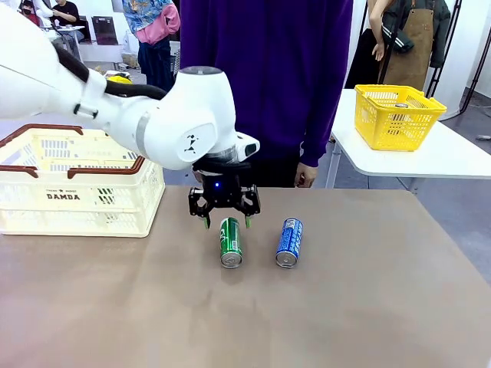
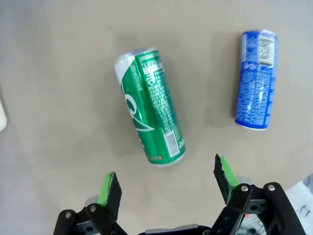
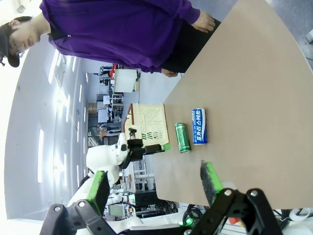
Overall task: Place the drinks into the Shopping basket.
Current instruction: Pick up one drink and place it into the Shopping basket.
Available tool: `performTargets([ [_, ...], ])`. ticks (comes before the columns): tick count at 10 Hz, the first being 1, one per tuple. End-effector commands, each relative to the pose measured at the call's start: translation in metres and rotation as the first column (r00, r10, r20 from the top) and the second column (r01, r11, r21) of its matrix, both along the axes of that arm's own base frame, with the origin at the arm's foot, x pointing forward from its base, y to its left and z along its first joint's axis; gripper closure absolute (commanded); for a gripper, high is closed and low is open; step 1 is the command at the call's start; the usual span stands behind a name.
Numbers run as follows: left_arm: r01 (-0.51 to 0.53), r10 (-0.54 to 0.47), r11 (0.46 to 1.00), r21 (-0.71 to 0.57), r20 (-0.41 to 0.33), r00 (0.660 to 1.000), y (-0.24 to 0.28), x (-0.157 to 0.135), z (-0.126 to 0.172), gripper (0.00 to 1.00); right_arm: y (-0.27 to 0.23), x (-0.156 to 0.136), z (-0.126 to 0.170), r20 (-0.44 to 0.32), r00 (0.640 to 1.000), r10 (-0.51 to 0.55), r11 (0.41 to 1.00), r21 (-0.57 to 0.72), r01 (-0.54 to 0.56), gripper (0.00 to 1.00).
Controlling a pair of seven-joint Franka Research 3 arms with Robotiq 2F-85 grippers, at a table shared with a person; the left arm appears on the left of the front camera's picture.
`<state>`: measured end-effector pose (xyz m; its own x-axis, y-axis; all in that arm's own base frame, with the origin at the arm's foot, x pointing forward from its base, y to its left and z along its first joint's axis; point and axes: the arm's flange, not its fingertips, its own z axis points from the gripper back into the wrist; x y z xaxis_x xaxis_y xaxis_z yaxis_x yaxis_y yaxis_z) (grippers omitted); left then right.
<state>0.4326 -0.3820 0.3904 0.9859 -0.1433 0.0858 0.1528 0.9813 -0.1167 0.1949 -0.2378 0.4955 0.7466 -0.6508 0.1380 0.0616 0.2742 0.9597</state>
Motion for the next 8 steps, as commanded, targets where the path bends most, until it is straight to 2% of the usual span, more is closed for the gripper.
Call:
performTargets([
  [1,0.083,-0.083,0.997,0.003,-0.043,0.996,-0.008,0.007,-0.010,0.00,-0.002,0.002,0.002,0.037,0.999,0.001,1.000,0.002,-0.001,0.00],
  [3,0.138,-0.136,0.990,0.024,-0.060,0.989,-0.015,0.009,-0.042,0.00,-0.002,0.002,0.002,0.037,0.999,0.001,1.000,0.002,-0.001,0.00],
  [5,0.146,-0.145,0.986,0.082,-0.021,0.989,-0.021,0.007,-0.065,0.00,-0.002,0.002,0.002,0.037,0.999,0.001,1.000,0.002,-0.001,0.00],
  [8,0.075,-0.078,0.990,0.122,0.021,0.997,-0.021,0.009,-0.079,0.00,-0.002,0.002,0.002,0.037,0.999,0.001,1.000,0.002,-0.001,0.00],
])
